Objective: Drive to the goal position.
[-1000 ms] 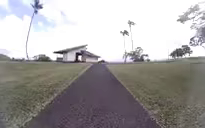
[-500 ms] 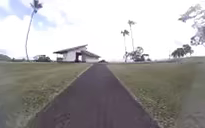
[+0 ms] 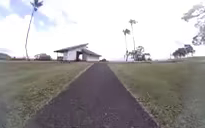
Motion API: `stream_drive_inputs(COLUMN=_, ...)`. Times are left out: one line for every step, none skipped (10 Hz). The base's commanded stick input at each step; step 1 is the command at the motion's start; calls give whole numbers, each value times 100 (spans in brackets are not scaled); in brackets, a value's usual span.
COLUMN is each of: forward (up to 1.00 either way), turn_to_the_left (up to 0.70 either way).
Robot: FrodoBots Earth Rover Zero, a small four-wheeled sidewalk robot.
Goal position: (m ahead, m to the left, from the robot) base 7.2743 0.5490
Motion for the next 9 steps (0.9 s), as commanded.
stream_drive_inputs(forward=85, turn_to_the_left=0)
stream_drive_inputs(forward=85, turn_to_the_left=0)
stream_drive_inputs(forward=85, turn_to_the_left=0)
stream_drive_inputs(forward=85, turn_to_the_left=0)
stream_drive_inputs(forward=85, turn_to_the_left=0)
stream_drive_inputs(forward=85, turn_to_the_left=0)
stream_drive_inputs(forward=85, turn_to_the_left=0)
stream_drive_inputs(forward=85, turn_to_the_left=0)
stream_drive_inputs(forward=85, turn_to_the_left=0)
